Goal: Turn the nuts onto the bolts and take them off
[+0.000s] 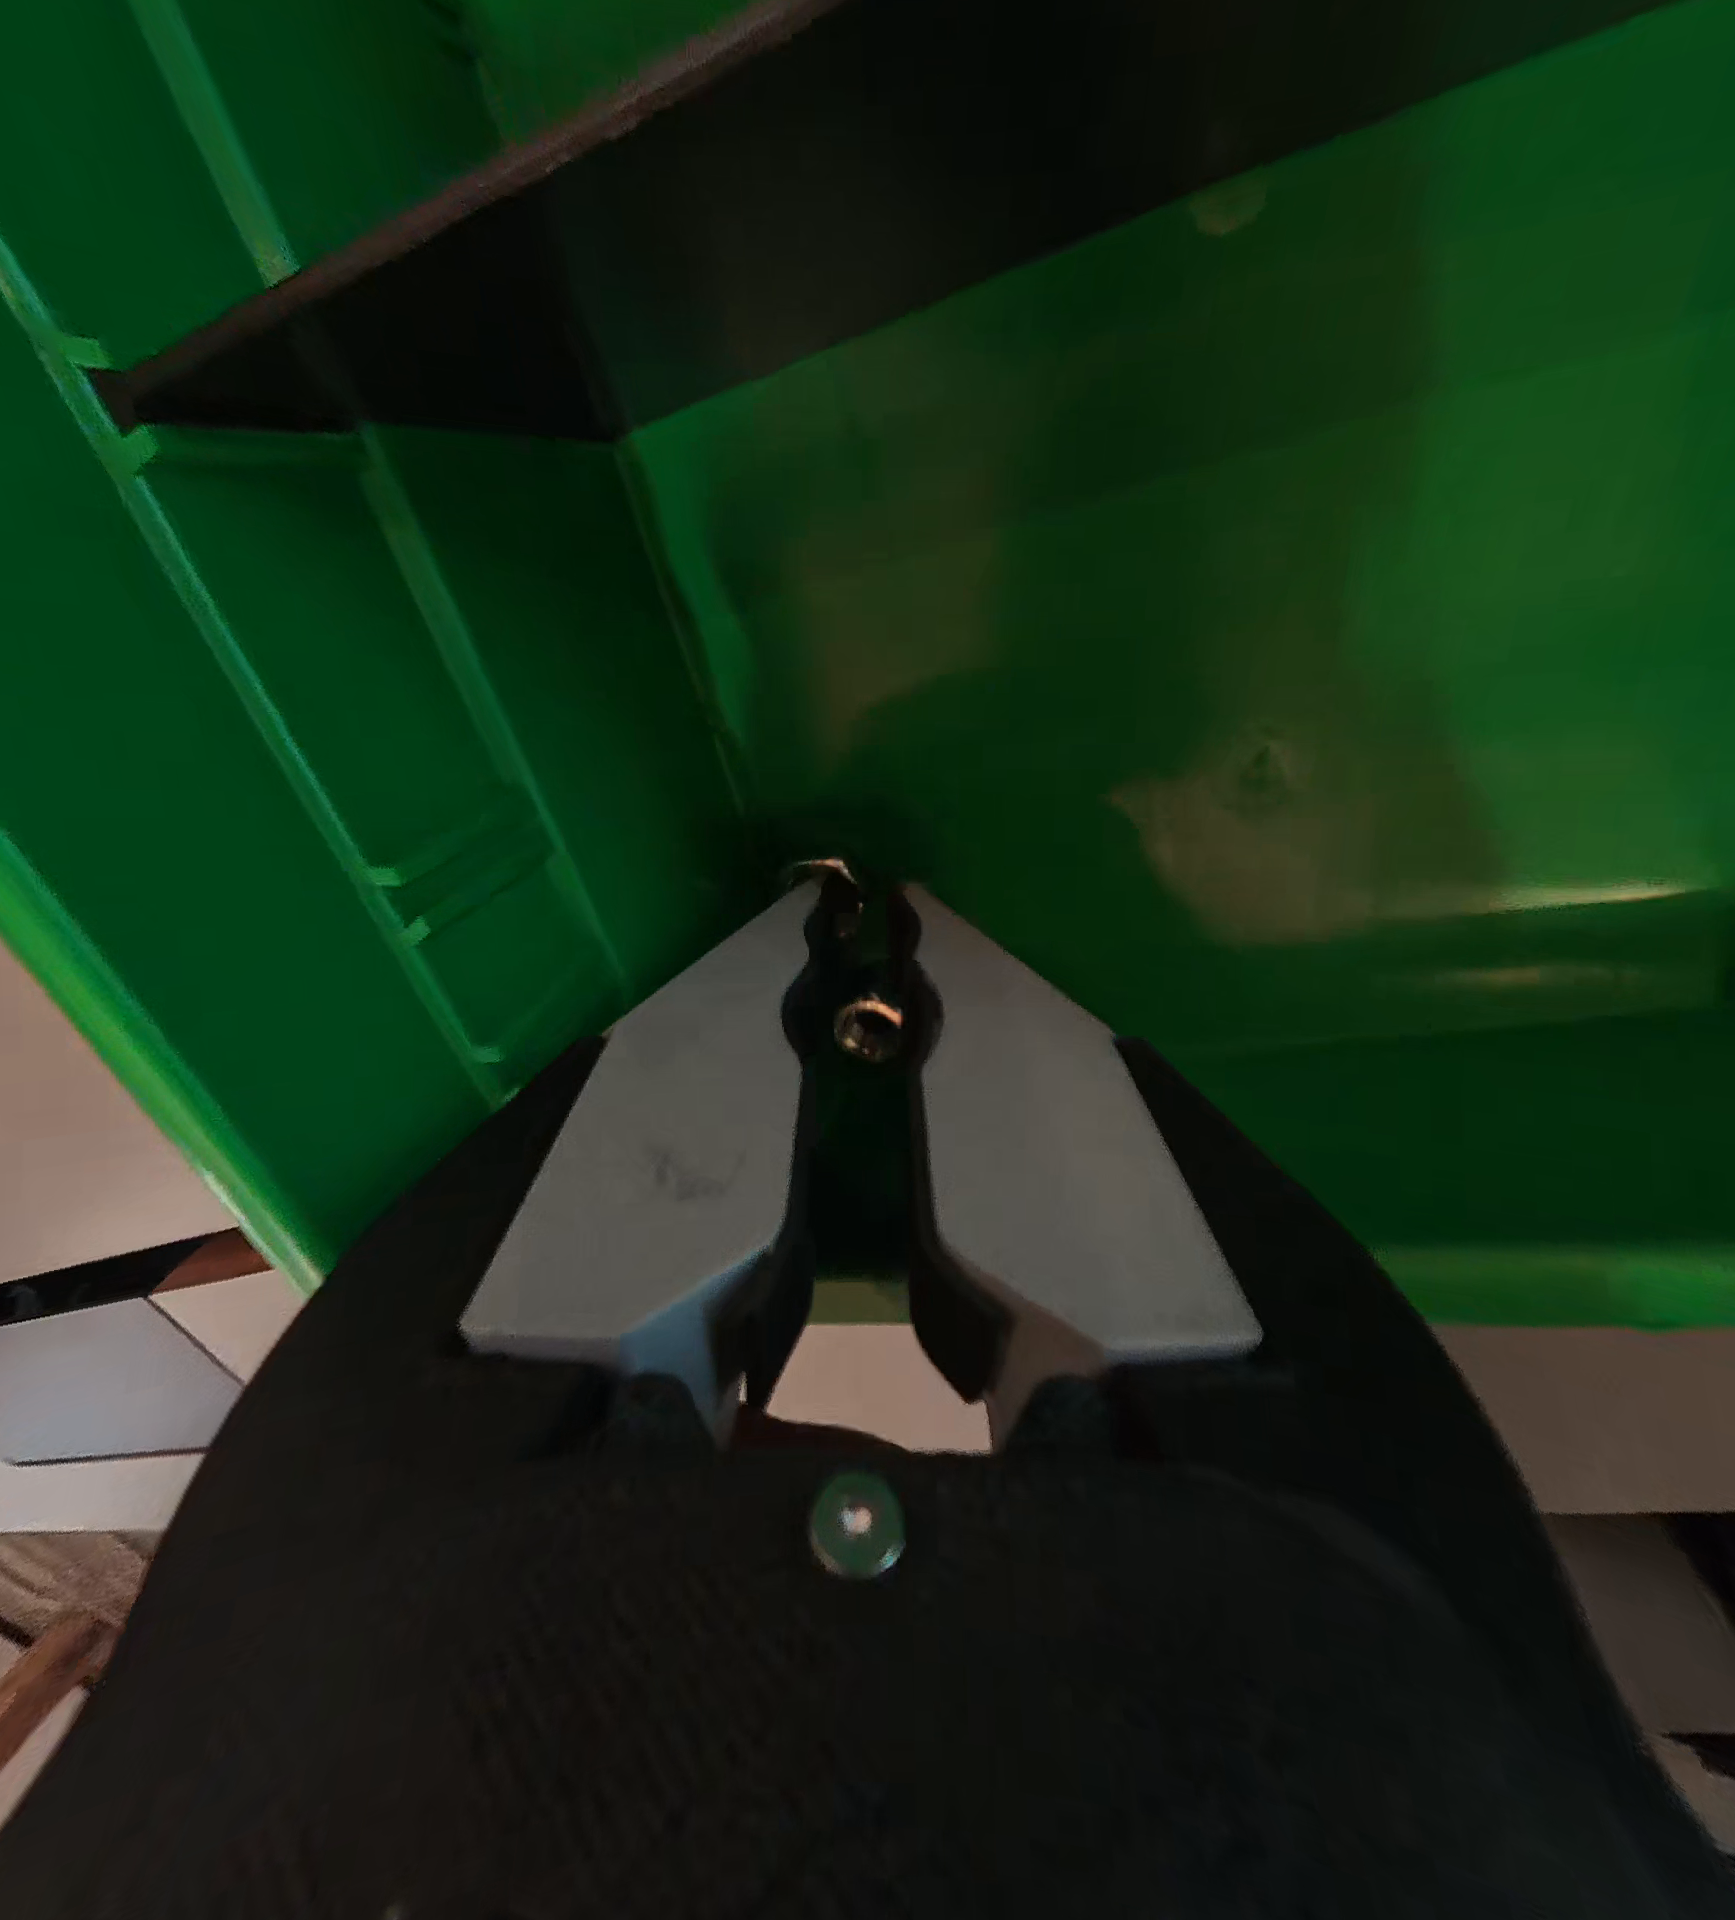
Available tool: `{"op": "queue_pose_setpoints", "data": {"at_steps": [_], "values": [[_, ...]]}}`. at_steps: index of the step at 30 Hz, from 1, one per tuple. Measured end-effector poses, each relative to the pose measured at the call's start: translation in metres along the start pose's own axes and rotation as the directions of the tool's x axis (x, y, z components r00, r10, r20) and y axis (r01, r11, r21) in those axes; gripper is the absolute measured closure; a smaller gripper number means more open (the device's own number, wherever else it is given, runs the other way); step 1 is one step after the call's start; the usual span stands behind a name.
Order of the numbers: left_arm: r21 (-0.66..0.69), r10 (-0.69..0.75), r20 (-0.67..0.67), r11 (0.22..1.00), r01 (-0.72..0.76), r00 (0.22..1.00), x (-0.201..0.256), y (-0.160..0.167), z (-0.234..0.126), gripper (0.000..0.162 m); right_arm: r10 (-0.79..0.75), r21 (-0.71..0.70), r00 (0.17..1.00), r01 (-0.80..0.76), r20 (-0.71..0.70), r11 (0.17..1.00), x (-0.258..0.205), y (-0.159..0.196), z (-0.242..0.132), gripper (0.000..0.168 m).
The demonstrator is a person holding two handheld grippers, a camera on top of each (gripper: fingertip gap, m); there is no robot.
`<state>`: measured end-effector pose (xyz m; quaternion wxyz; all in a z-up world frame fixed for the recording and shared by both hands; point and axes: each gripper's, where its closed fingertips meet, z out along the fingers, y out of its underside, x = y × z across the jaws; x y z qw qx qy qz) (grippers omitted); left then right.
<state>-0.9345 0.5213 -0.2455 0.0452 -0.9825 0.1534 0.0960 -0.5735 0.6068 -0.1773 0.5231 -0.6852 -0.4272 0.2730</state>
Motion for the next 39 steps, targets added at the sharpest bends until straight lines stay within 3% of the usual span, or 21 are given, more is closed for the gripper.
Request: {"op": "queue_pose_setpoints", "data": {"at_steps": [6,11,17,19,25,33,39], "values": [[-0.002,0.0,-0.028,1.0,0.0,1.0,0.003,-0.001,0.001,0.158,-0.016,0.007,1.0,0.016,0.0,1.0,-0.002,-0.002,-0.002,0.122],[0.063,-0.022,-0.164,0.997,0.033,0.986,0.023,-0.007,-0.003,0.154,-0.026,0.002,1.0,0.026,0.009,1.0,-0.005,-0.002,0.0,0.123],[0.055,0.081,-0.147,0.996,-0.073,0.986,0.038,-0.008,-0.005,0.149,-0.033,-0.003,0.999,0.033,0.009,0.999,-0.006,-0.001,0.0,0.123],[0.063,0.122,-0.119,0.991,-0.115,0.985,0.038,-0.01,-0.005,0.158,-0.031,-0.002,0.999,0.031,0.008,1.0,-0.005,-0.001,-0.001,0.123],[0.097,0.19,-0.067,0.978,-0.183,0.98,0.038,-0.01,-0.009,0.158,-0.029,0.007,1.0,0.028,0.009,1.0,-0.006,-0.003,-0.002,0.124],[0.351,0.215,-0.036,0.917,-0.19,0.976,0.051,-0.047,-0.063,0.159,-0.017,0.005,1.0,0.016,0.022,1.0,-0.007,-0.002,-0.001,0.124],[0.432,0.275,-0.023,0.87,-0.239,0.961,0.076,-0.066,-0.099,0.159,-0.01,0.004,1.0,0.01,0.019,1.0,-0.005,-0.002,-0.001,0.124]]}}
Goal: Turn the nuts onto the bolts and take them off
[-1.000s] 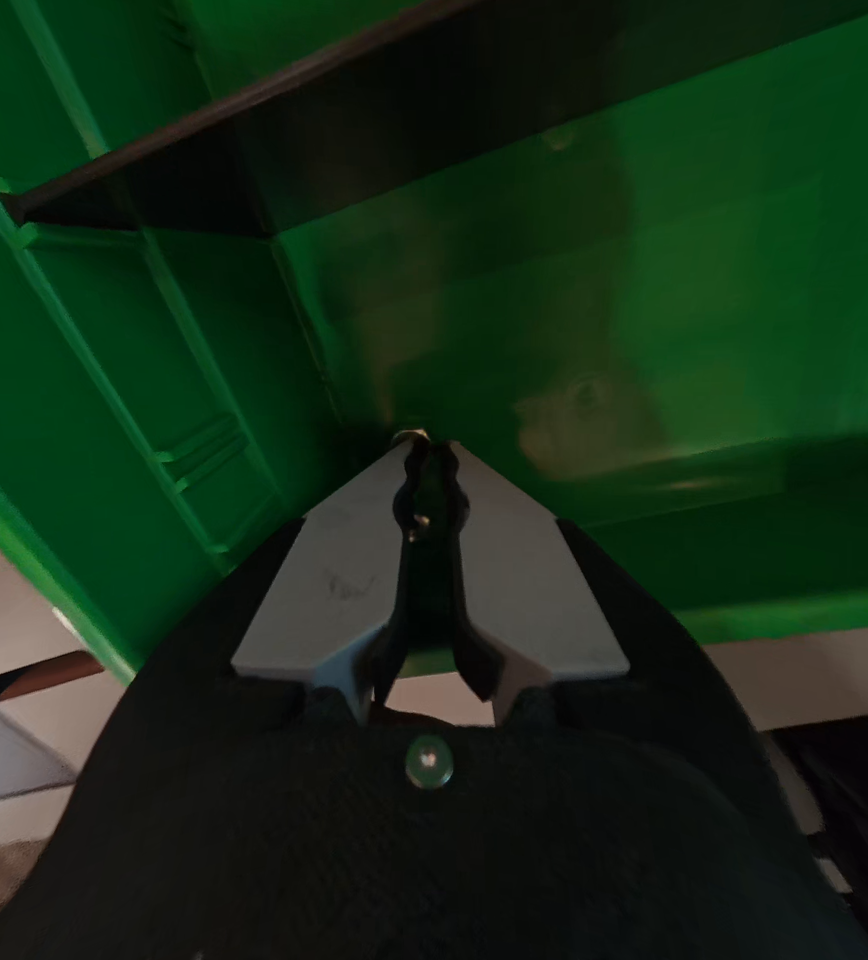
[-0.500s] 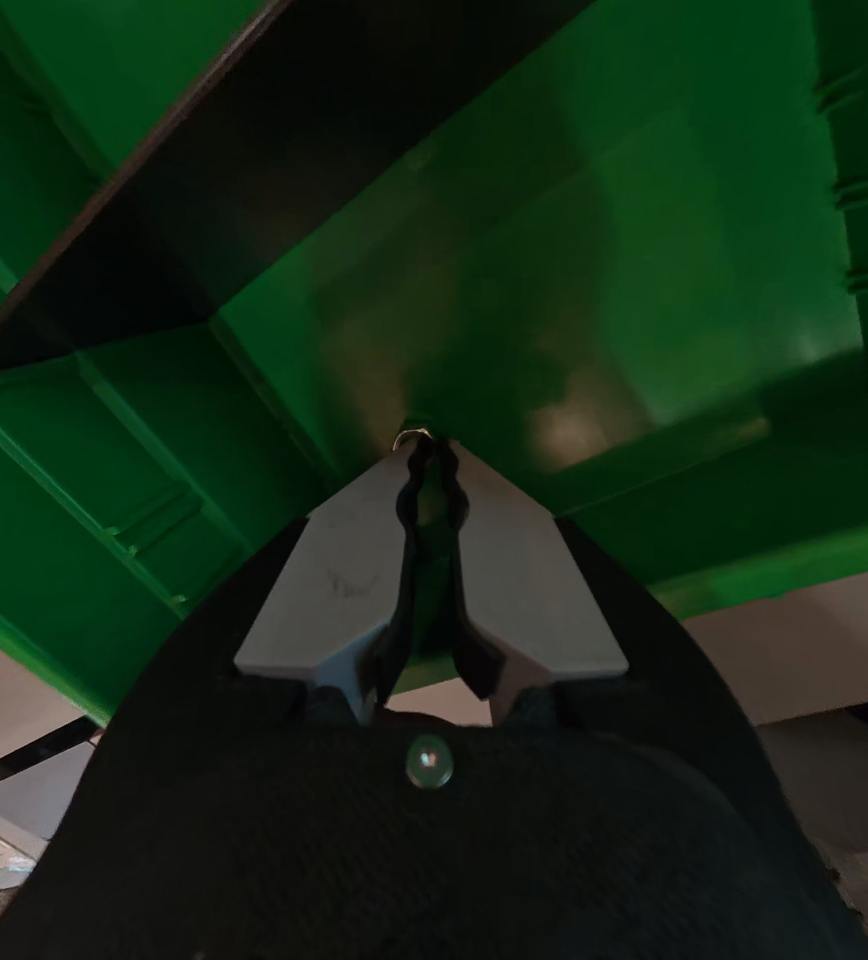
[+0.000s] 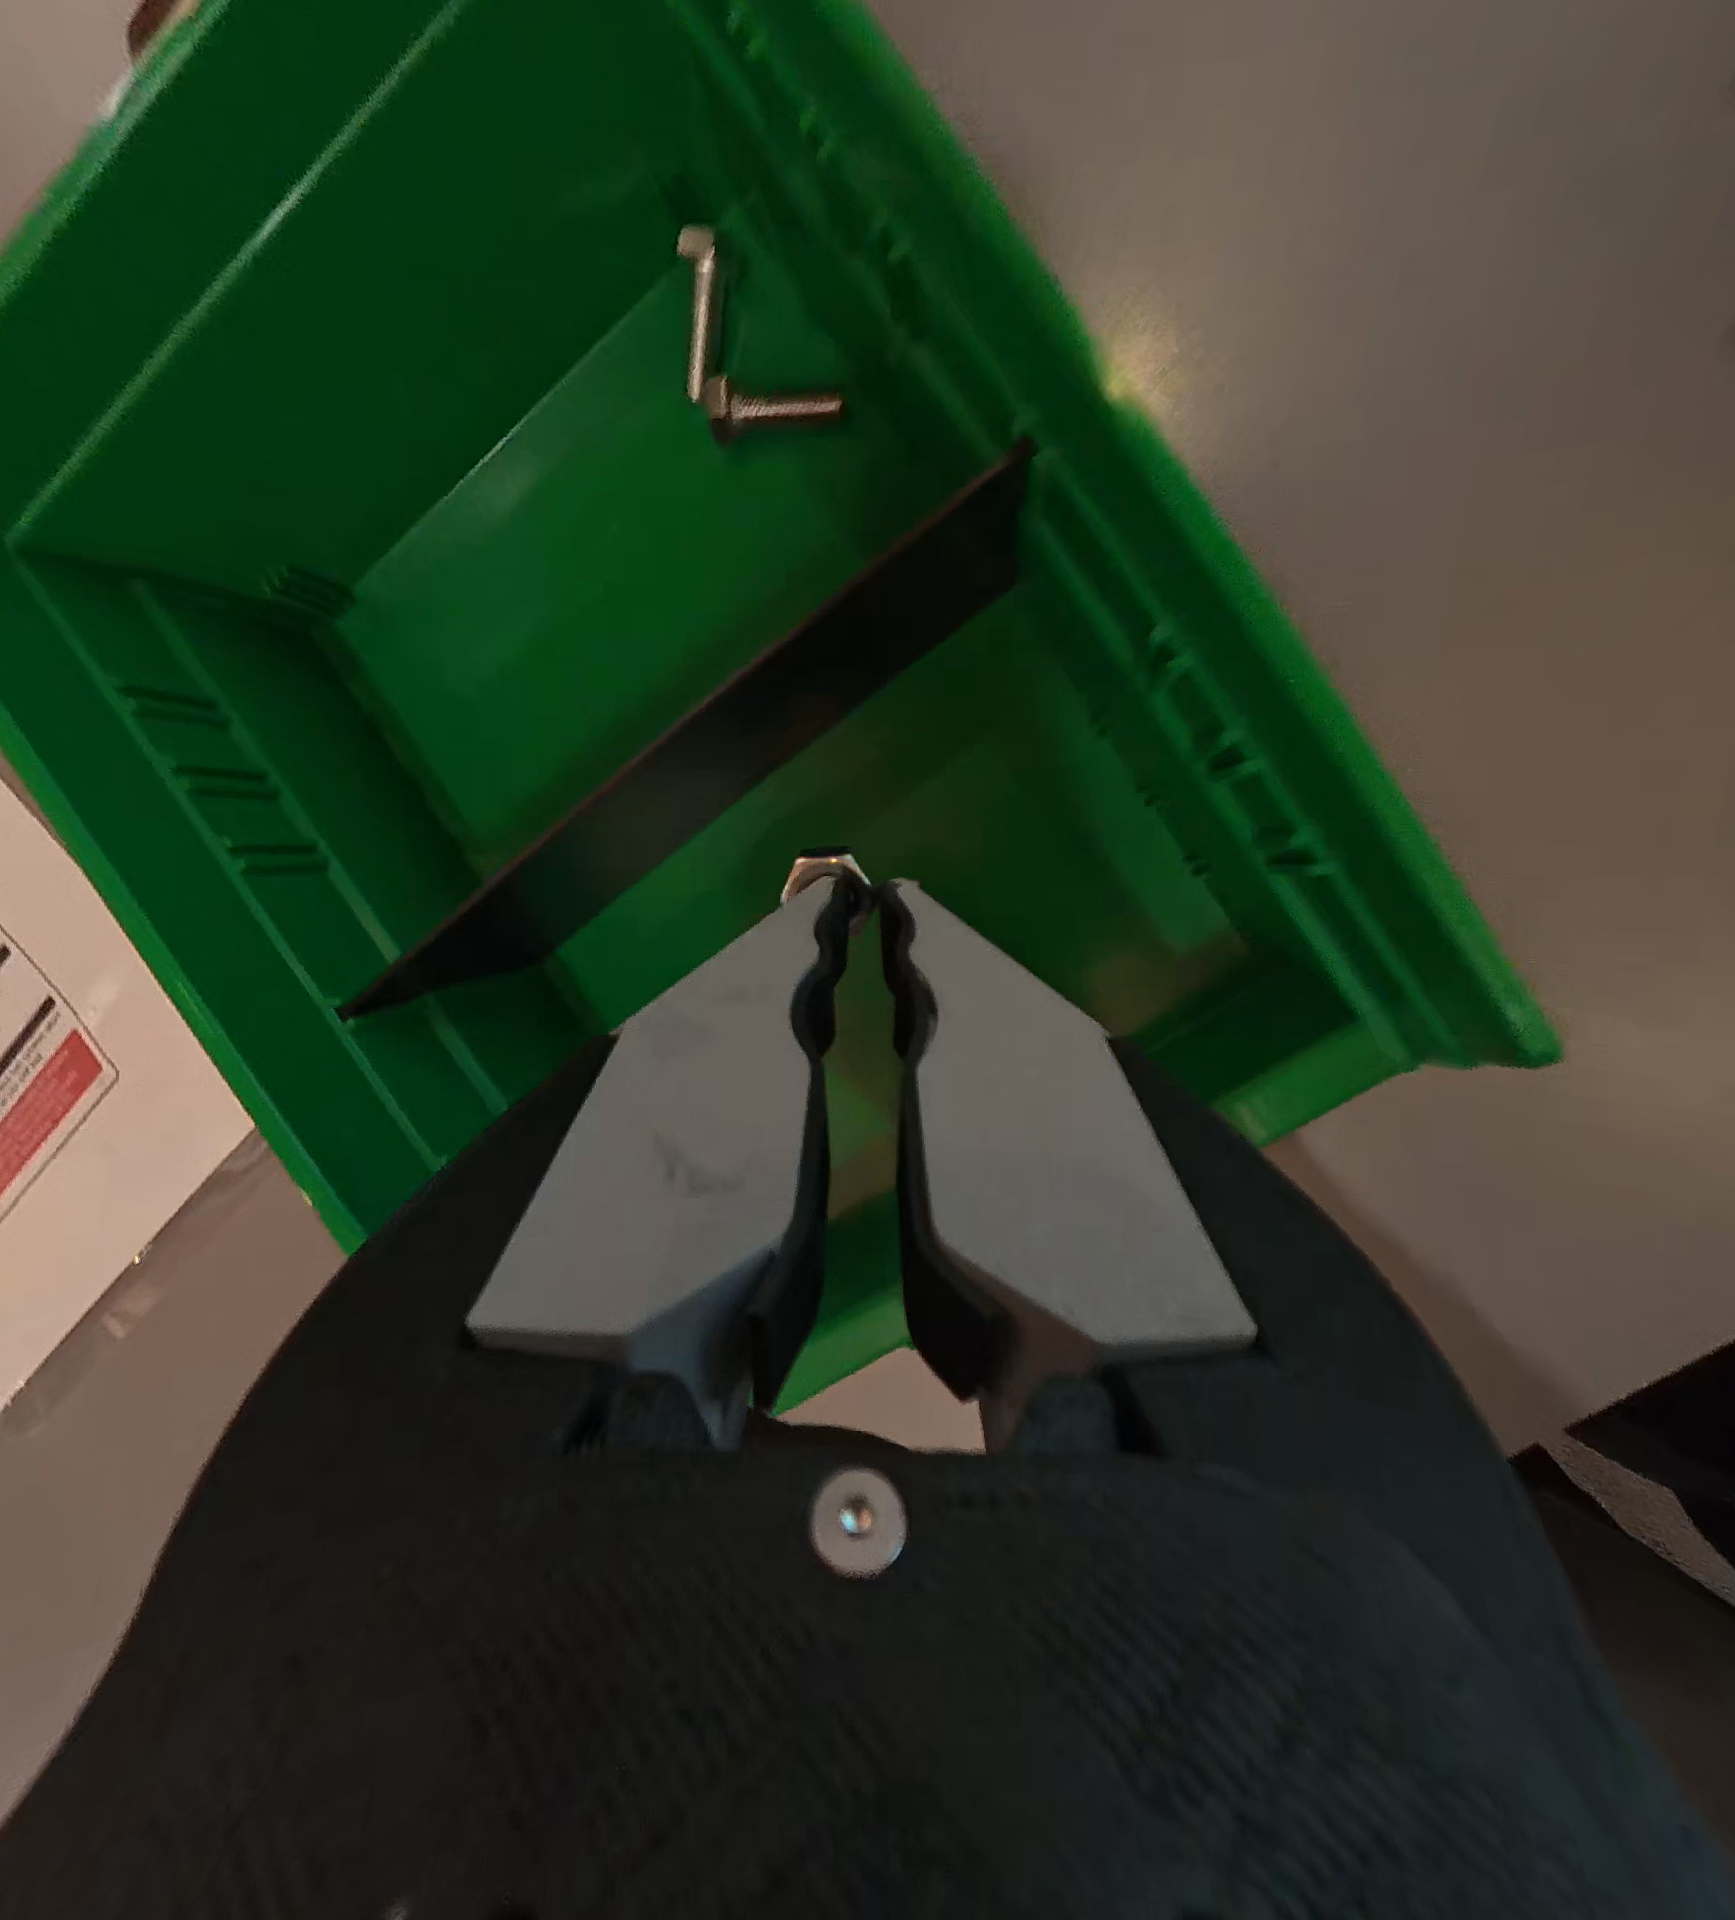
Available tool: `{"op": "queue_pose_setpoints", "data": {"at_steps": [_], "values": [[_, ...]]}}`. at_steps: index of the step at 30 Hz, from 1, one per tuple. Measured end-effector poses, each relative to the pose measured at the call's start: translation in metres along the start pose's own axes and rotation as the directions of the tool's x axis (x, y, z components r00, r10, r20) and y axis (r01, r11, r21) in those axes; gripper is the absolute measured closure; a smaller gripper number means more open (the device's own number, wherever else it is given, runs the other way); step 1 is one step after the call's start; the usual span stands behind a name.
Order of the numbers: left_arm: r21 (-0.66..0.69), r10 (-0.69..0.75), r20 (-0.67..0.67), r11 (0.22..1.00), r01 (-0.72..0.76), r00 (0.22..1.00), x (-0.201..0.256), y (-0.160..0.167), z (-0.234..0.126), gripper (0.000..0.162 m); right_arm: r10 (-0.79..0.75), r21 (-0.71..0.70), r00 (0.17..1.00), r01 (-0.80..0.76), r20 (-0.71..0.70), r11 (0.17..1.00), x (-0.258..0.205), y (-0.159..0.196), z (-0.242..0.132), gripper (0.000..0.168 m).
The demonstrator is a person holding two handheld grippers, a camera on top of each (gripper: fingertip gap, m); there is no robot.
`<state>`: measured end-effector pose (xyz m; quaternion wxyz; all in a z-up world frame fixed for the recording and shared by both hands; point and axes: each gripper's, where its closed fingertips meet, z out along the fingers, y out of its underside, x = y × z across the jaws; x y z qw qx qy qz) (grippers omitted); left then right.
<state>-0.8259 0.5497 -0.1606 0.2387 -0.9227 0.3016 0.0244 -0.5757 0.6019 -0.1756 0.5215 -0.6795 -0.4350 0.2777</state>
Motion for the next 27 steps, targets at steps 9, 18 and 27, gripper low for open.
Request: {"op": "queue_pose_setpoints", "data": {"at_steps": [9,18,27], "values": [[0.088,0.149,-0.022,0.985,-0.147,0.989,0.051,-0.05,-0.013,0.159,-0.001,0.005,1.0,0.001,-0.001,1.0,0.0,-0.002,-0.001,0.124],[0.092,0.322,-0.2,0.946,-0.31,0.925,0.147,-0.077,0.025,0.159,-0.007,0.016,1.0,0.007,-0.005,1.0,0.0,-0.005,-0.003,0.124],[0.011,0.42,-0.207,0.904,-0.427,0.884,0.19,-0.083,0.06,0.159,-0.018,0.039,1.0,0.018,-0.012,0.999,0.0,-0.012,-0.009,0.123]]}}
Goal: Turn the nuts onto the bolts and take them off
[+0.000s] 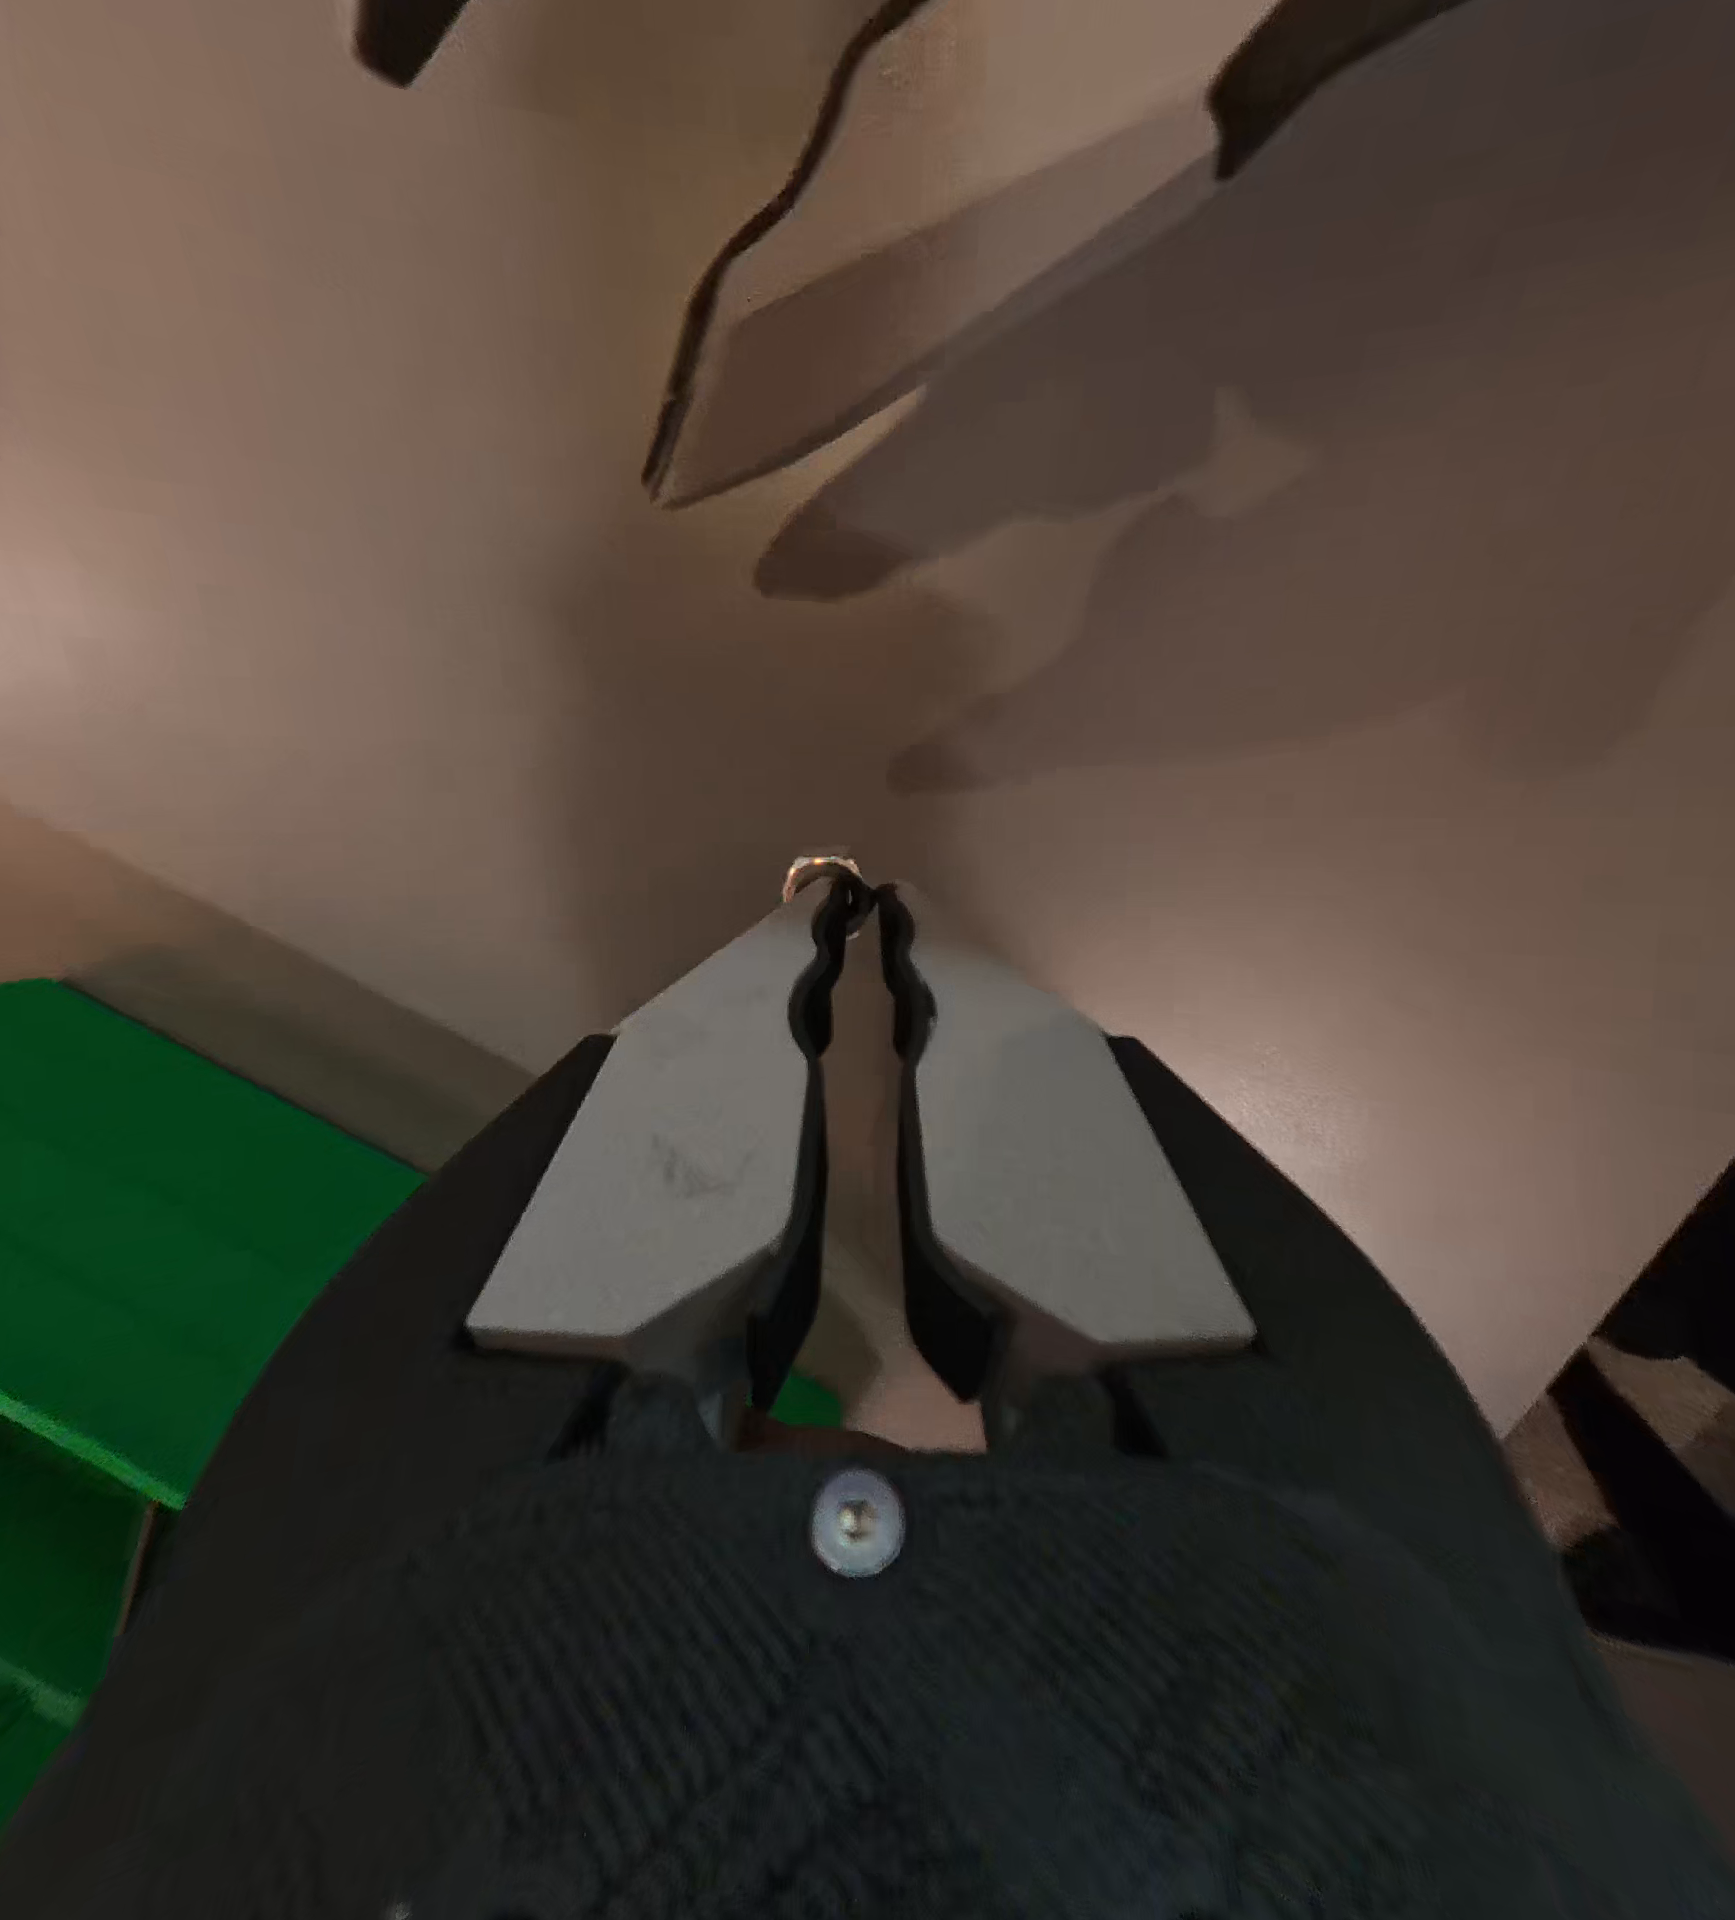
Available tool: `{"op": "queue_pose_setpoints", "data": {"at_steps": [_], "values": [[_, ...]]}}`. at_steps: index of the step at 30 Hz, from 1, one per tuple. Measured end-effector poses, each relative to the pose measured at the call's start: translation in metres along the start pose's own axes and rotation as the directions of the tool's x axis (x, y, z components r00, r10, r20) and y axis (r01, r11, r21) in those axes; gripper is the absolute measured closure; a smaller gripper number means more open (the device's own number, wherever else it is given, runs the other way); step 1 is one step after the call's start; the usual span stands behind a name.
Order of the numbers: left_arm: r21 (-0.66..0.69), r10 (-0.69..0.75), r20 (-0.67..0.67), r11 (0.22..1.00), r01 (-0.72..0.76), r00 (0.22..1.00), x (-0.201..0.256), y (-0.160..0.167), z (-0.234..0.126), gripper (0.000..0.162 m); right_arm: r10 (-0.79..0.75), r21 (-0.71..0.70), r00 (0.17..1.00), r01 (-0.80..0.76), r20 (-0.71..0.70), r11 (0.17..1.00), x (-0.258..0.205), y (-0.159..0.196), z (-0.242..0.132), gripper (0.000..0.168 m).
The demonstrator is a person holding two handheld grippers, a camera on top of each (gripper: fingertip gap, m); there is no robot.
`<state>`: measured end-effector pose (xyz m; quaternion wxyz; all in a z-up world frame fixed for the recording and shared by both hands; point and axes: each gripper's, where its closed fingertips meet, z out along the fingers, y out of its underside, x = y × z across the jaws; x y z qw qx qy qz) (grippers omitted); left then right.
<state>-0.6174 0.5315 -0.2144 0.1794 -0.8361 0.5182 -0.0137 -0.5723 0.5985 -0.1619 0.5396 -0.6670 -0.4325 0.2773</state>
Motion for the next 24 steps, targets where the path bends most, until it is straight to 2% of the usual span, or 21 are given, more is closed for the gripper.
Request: {"op": "queue_pose_setpoints", "data": {"at_steps": [3,7,9,15,19,21,24], "values": [[-0.048,0.025,-0.009,0.999,-0.026,1.0,0.006,0.002,0.009,0.159,-0.008,0.003,1.0,0.008,0.004,1.0,-0.002,-0.002,0.0,0.123],[-0.061,-0.03,-0.041,0.998,0.028,0.999,0.01,0.002,0.029,0.157,-0.023,0.007,1.0,0.024,-0.014,1.0,0.0,-0.004,-0.002,0.123],[-0.055,-0.066,-0.04,0.996,0.064,0.997,0.009,0.001,0.036,0.146,-0.021,0.014,1.0,0.021,-0.02,1.0,0.002,-0.005,-0.004,0.123],[0.013,-0.09,-0.047,0.996,0.09,0.995,0.009,-0.006,0.029,0.139,0.001,0.022,1.0,0.0,-0.027,1.0,0.006,-0.007,-0.006,0.123],[0.153,-0.112,-0.081,0.98,0.124,0.99,0.01,-0.018,0.005,0.139,0.001,0.024,0.999,-0.001,-0.035,1.0,0.009,-0.007,-0.007,0.123],[0.271,-0.143,-0.116,0.947,0.17,0.983,0.007,-0.029,-0.013,0.139,0.009,0.028,0.999,-0.008,-0.038,1.0,0.011,-0.008,-0.008,0.123],[0.427,-0.19,-0.082,0.88,0.207,0.978,-0.02,-0.037,-0.05,0.138,0.033,0.036,0.999,-0.032,-0.039,0.999,0.014,-0.009,-0.01,0.123]]}}
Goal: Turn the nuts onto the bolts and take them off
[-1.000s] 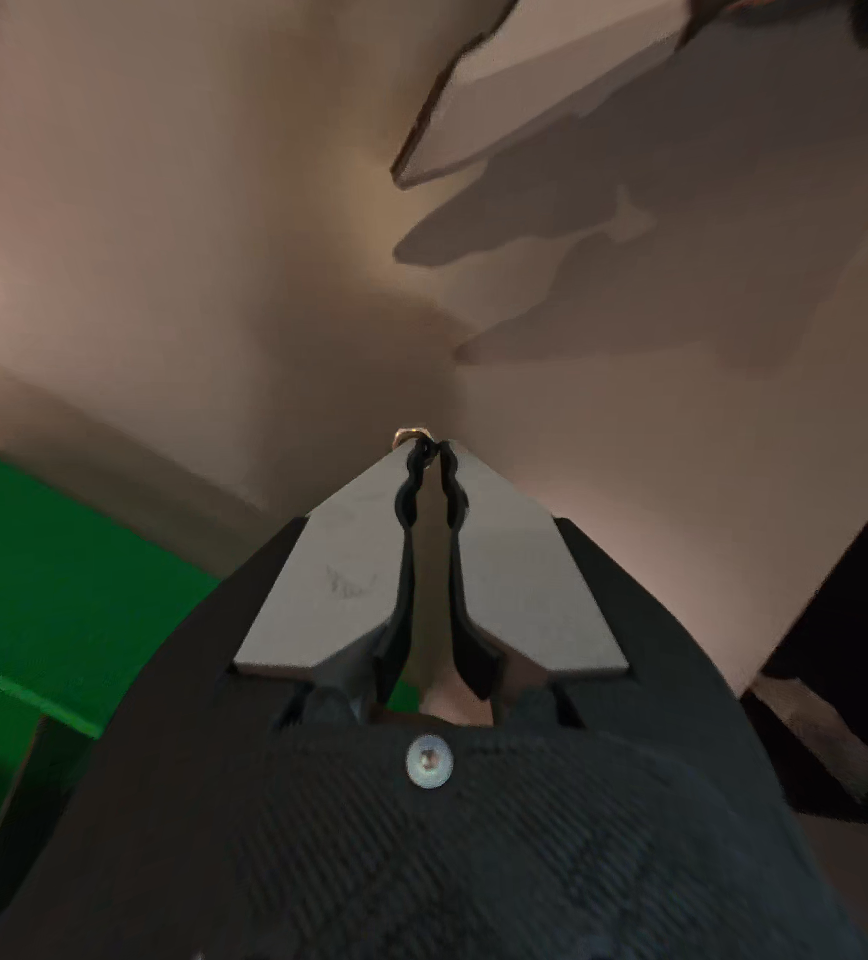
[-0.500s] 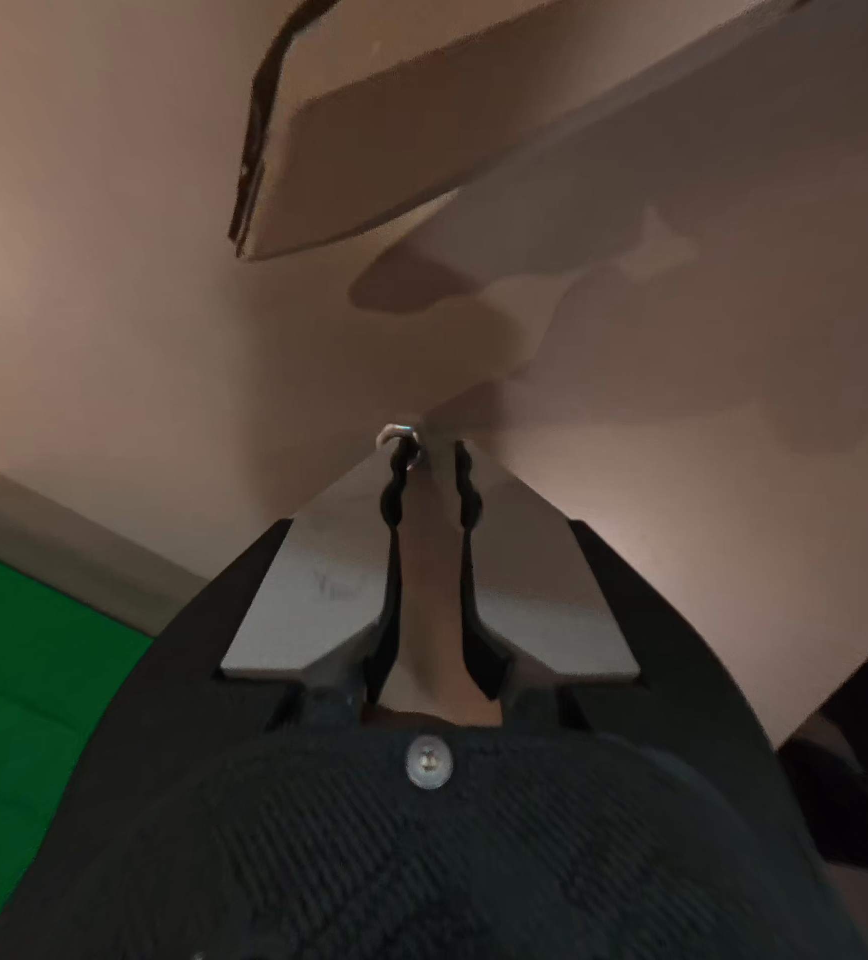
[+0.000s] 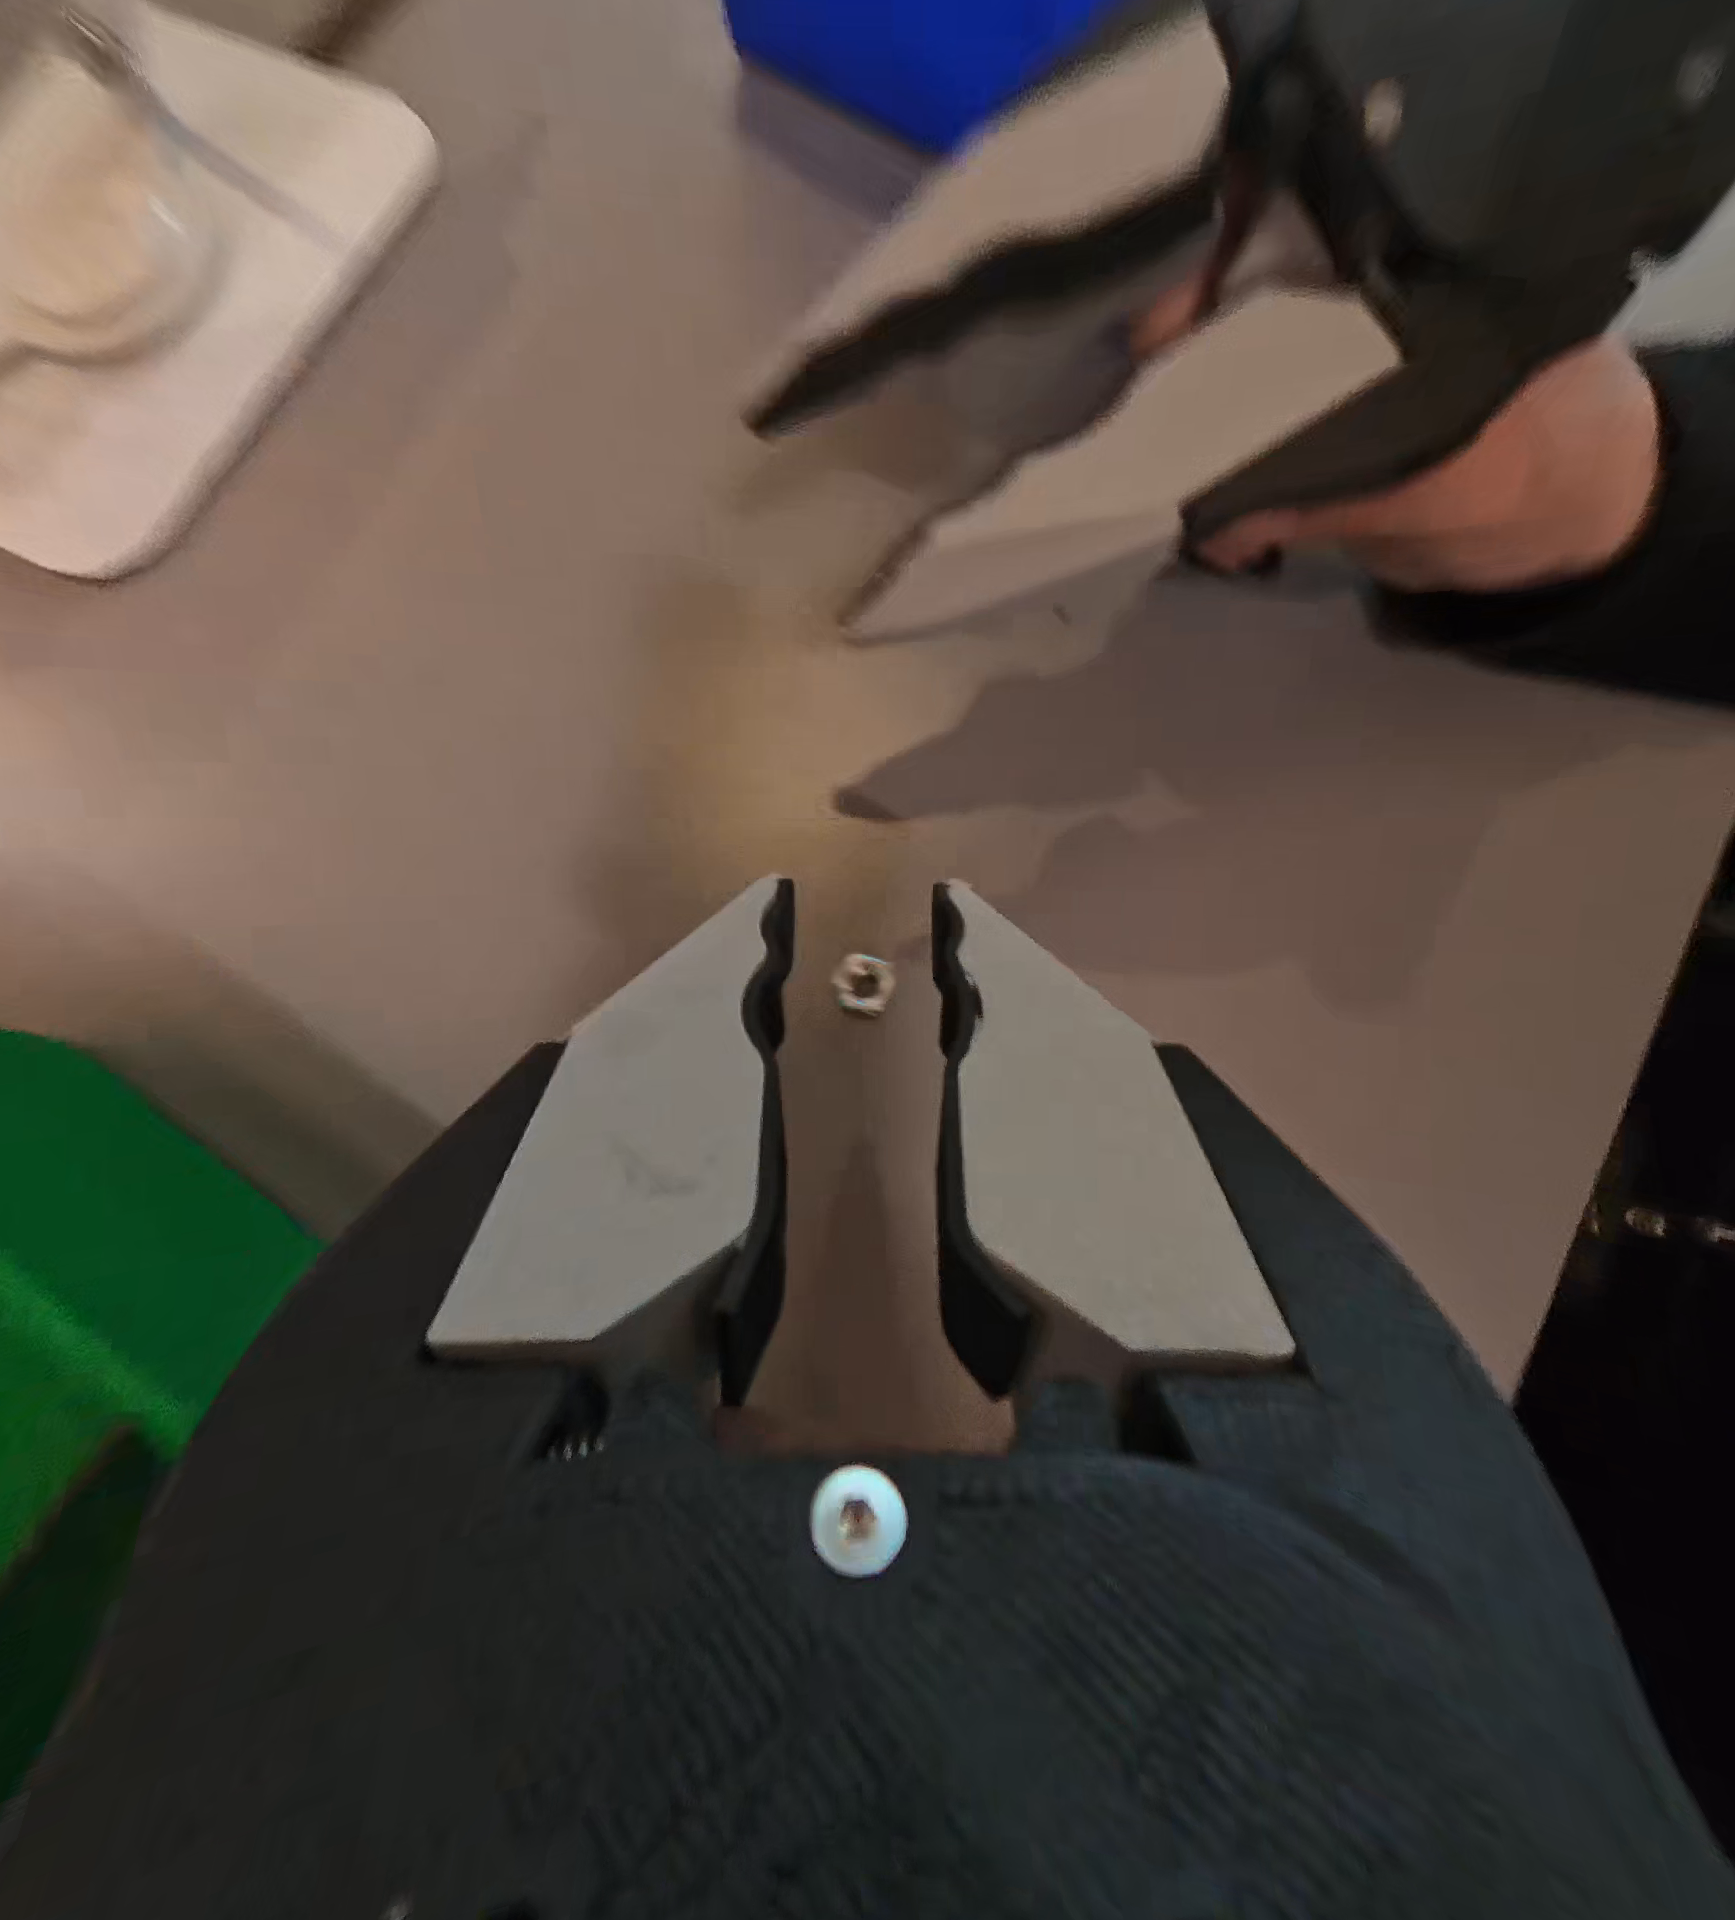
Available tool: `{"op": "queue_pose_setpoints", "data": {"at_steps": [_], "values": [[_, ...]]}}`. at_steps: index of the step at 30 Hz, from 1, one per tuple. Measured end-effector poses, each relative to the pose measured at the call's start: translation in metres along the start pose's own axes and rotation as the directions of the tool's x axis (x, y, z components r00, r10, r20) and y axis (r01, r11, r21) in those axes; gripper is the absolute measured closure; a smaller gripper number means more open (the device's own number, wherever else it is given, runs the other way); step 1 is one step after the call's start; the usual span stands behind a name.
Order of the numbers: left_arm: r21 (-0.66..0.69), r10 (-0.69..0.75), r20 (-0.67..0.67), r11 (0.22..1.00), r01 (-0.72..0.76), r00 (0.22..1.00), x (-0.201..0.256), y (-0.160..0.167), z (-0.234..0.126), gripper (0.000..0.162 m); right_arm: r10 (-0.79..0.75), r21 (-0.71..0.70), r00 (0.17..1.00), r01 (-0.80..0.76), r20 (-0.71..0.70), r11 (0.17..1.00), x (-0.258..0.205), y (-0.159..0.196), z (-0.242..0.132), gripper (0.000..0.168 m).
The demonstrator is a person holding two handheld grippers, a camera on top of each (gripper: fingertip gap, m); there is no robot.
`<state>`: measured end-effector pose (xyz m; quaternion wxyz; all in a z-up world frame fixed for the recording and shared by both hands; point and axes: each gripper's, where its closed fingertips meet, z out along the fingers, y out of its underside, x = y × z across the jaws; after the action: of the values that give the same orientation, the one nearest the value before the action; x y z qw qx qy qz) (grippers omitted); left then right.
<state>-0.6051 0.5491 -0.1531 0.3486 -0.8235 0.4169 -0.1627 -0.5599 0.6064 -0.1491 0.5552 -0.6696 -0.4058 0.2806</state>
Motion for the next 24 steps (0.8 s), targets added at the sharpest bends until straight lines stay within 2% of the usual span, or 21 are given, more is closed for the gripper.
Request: {"op": "queue_pose_setpoints", "data": {"at_steps": [2,5,8,12,15,18,20,22,23,24], "values": [[0.089,-0.021,0.062,0.996,0.016,0.998,-0.027,-0.016,-0.028,0.138,0.025,-0.003,1.0,-0.025,0.014,1.0,-0.001,0.0,-0.001,0.122],[0.126,-0.043,0.162,0.992,0.023,0.986,-0.078,-0.021,-0.067,0.138,0.037,-0.009,0.999,-0.037,0.027,0.999,-0.002,0.002,0.0,0.121],[0.076,-0.056,0.221,0.996,0.04,0.974,-0.132,-0.004,-0.092,0.138,0.038,-0.024,0.998,-0.036,0.054,0.999,-0.01,0.006,0.003,0.12],[-0.005,-0.092,0.221,0.995,0.096,0.971,-0.185,0.034,-0.099,0.138,-0.026,-0.039,0.996,0.03,0.084,0.999,-0.024,0.01,0.006,0.12],[-0.067,-0.078,0.157,0.994,0.089,0.985,-0.199,0.059,-0.091,0.137,-0.107,-0.044,0.989,0.112,0.102,0.993,-0.034,0.015,0.011,0.12],[-0.096,-0.043,0.094,0.994,0.052,0.995,-0.197,0.072,-0.087,0.137,-0.115,-0.04,0.988,0.12,0.105,0.992,-0.036,0.018,0.016,0.12],[-0.099,0.03,0.012,0.995,-0.028,0.999,-0.179,0.078,-0.094,0.137,-0.075,-0.041,0.991,0.08,0.113,0.996,-0.034,0.019,0.018,0.119],[-0.145,0.135,-0.149,0.977,-0.157,0.979,-0.144,0.096,-0.105,0.136,-0.022,-0.046,0.993,0.027,0.117,0.999,-0.027,0.021,0.019,0.119],[-0.189,0.182,-0.182,0.958,-0.216,0.966,-0.136,0.108,-0.108,0.134,0.007,-0.047,0.993,-0.002,0.119,0.999,-0.024,0.022,0.019,0.119],[-0.222,0.219,-0.13,0.944,-0.244,0.967,-0.142,0.113,-0.108,0.131,0.039,-0.046,0.992,-0.034,0.121,0.998,-0.021,0.023,0.019,0.119]]}}
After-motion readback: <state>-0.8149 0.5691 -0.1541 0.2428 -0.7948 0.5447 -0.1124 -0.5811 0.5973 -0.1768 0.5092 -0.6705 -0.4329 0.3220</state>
